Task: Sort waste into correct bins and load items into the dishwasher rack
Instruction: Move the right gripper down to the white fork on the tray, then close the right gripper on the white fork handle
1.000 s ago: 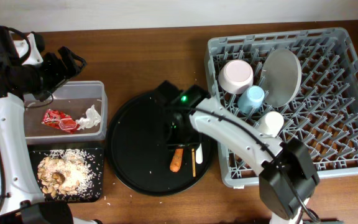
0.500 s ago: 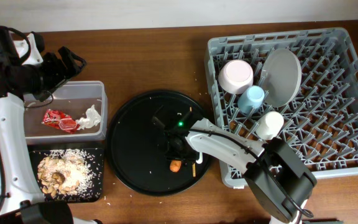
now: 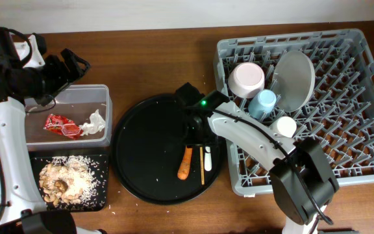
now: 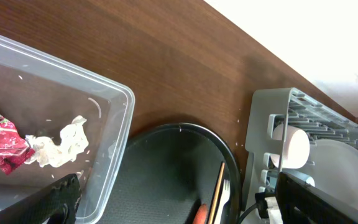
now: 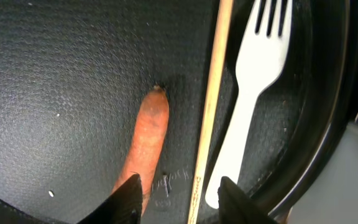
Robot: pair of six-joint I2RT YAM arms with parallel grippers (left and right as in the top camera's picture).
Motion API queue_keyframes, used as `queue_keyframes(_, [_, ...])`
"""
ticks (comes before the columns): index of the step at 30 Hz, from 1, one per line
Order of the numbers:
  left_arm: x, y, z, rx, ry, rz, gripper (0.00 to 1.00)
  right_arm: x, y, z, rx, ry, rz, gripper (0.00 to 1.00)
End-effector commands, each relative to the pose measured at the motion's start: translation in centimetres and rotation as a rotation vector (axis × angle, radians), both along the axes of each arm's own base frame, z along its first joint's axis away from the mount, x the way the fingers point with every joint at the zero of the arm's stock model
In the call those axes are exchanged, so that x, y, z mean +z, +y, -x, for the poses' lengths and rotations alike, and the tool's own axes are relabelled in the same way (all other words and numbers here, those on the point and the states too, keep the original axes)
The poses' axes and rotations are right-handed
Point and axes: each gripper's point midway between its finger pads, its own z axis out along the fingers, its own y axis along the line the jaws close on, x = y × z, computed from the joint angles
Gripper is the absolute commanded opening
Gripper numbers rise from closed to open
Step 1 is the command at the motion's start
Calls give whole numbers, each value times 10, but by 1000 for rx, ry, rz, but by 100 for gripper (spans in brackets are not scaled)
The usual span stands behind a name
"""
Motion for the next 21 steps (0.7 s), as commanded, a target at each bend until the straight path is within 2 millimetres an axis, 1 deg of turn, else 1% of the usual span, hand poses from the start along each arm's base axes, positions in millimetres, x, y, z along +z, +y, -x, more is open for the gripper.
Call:
queue_keyframes(1, [11,1,0,5,-30,-1,99,-2,-8,-3,23,-28,38,36])
queue_keyframes(6, [11,1,0,5,-30,-1,99,-7,-6,-11,20,-54,44,36])
queue_keyframes(8, [11,1,0,5,-30,0,99,-8,-14,-17,14,-85,89,35])
queue_keyframes(9, [11,1,0,5,-30,-1,99,-10,-19,-20,-17,-96,116,33])
queue_keyframes(13, [11,1,0,5,-30,-1,99,-16,-26,-23,-70,-92,143,33])
queue_keyframes(15, [11,1,0,5,-30,-1,99,-27,-28,-22,-68,-79,165,32])
queue_keyframes(17, [11,1,0,5,-30,0,99,-34,-31,-23,-69,-86,185,32])
queue_keyframes(21, [11,1,0,5,-30,-1,99,-36,-44,-30,-82,-132,250,28])
